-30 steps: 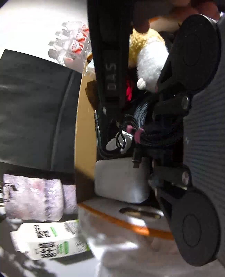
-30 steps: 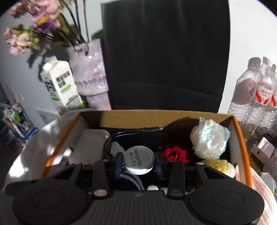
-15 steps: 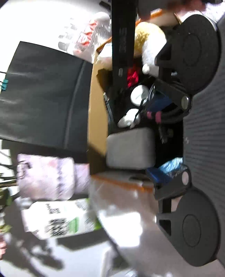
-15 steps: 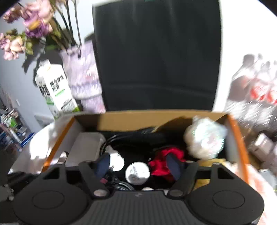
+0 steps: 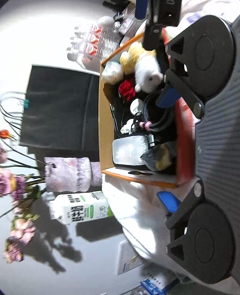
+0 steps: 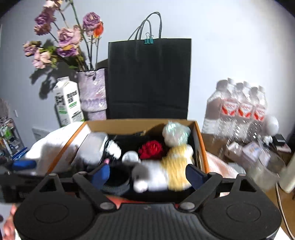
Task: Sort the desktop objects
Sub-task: 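Withdraw both tools from the box back over the towel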
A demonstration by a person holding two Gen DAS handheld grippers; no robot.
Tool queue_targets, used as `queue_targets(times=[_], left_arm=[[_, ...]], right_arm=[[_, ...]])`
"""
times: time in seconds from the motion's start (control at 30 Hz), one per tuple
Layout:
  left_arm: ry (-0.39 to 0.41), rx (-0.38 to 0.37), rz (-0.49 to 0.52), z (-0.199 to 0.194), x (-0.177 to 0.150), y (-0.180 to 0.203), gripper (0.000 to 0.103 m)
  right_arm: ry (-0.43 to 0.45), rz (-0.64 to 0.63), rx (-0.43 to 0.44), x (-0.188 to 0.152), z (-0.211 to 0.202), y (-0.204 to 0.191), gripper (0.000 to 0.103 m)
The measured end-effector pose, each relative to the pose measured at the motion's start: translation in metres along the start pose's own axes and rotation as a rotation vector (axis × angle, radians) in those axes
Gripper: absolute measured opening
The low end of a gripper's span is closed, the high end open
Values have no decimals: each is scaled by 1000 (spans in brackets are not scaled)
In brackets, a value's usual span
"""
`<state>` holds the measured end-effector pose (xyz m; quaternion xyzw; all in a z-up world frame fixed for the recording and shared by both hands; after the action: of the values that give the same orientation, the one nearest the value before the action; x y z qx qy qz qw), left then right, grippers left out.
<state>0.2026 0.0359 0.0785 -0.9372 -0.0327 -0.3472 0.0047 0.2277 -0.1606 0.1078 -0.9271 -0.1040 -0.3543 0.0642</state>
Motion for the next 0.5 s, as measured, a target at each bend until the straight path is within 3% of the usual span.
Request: queue_targets(times=[0.13, 0.3, 0.5], left_arm=[[36, -89, 10, -41, -44, -2, 101], [77, -95, 12, -81, -108, -4, 101], [152, -70, 102, -123, -181, 11, 101]], right_arm=[[2, -60, 54, -49, -43, -5, 92], [63, -110, 62, -125, -93, -14, 95], [113, -134, 35, -199, -128, -33, 97]])
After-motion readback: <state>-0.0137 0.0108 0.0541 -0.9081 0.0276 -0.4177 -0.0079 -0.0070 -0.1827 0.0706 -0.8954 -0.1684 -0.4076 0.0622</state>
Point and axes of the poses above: each gripper's, at about its wrist camera, not at the fingertips, and z roughly the way its jaws point, y to its right, x to its top, the point moved 4 cm from there along z, roughly the way its jaws point, and after that the axes turned 14 degrees about -y, right-handed, at the moved point
